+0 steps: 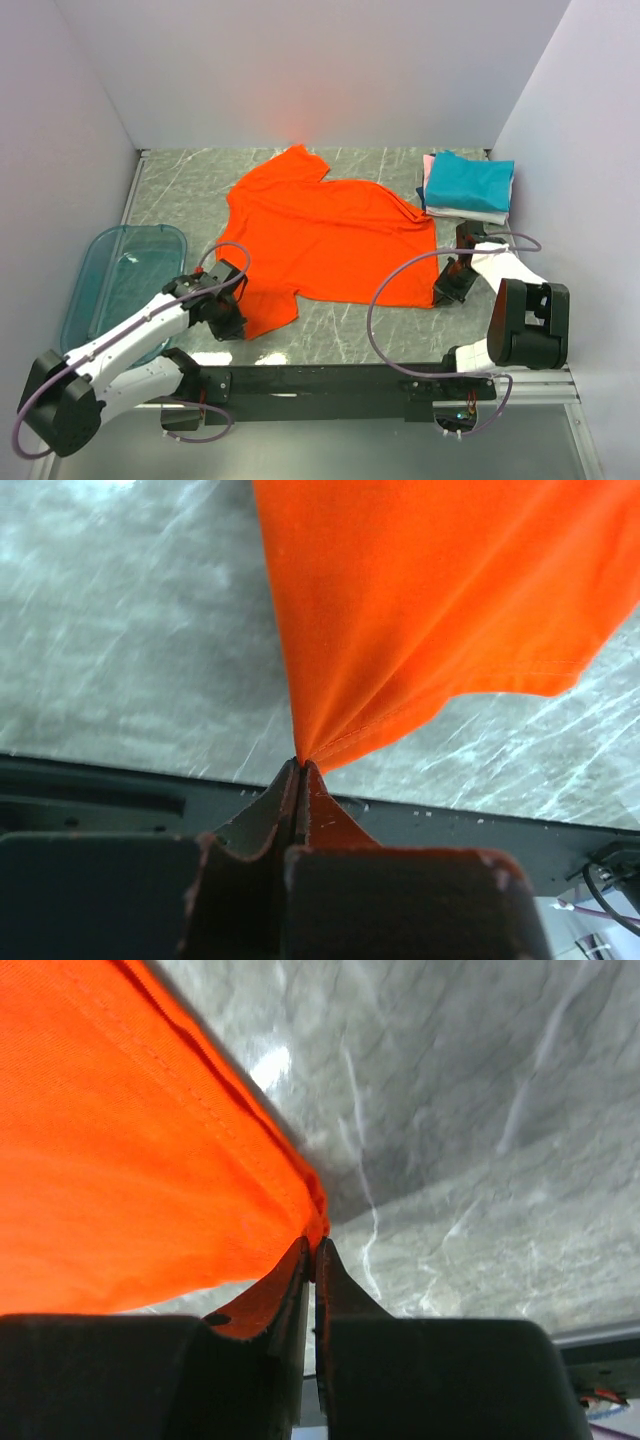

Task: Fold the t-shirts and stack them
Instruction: Fold the tshirt

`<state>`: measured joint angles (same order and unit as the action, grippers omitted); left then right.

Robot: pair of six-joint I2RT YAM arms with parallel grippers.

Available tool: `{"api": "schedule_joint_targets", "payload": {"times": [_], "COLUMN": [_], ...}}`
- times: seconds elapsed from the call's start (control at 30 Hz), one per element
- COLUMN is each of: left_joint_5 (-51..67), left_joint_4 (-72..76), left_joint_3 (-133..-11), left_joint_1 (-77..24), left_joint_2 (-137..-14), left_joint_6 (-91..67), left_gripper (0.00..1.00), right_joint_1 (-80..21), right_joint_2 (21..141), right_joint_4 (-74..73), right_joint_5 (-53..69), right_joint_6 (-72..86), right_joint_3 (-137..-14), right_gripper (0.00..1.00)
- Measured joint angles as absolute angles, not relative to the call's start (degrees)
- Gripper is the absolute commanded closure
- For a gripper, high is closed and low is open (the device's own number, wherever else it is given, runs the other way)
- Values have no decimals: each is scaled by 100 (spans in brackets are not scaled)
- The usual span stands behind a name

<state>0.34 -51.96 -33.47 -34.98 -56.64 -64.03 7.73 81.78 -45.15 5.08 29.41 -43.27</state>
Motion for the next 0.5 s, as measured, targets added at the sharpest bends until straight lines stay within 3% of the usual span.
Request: {"api": "schedule_joint_targets", "payload": {"times": [0.5], "left_joint_5": [34], "left_joint_4": [-6326], "left_joint_3": [-3505], "left_joint_1": [-3524], "left_joint_2": [-4637], "left_joint_6": [-6971], "left_gripper": [100], "right_joint_1": [71], "right_joint_2": [7913], "right_joint_4": [-5043], "right_joint_5": [377], "right_joint_6": [3260], "right_joint_3": [-4189], "right_gripper": [100]}}
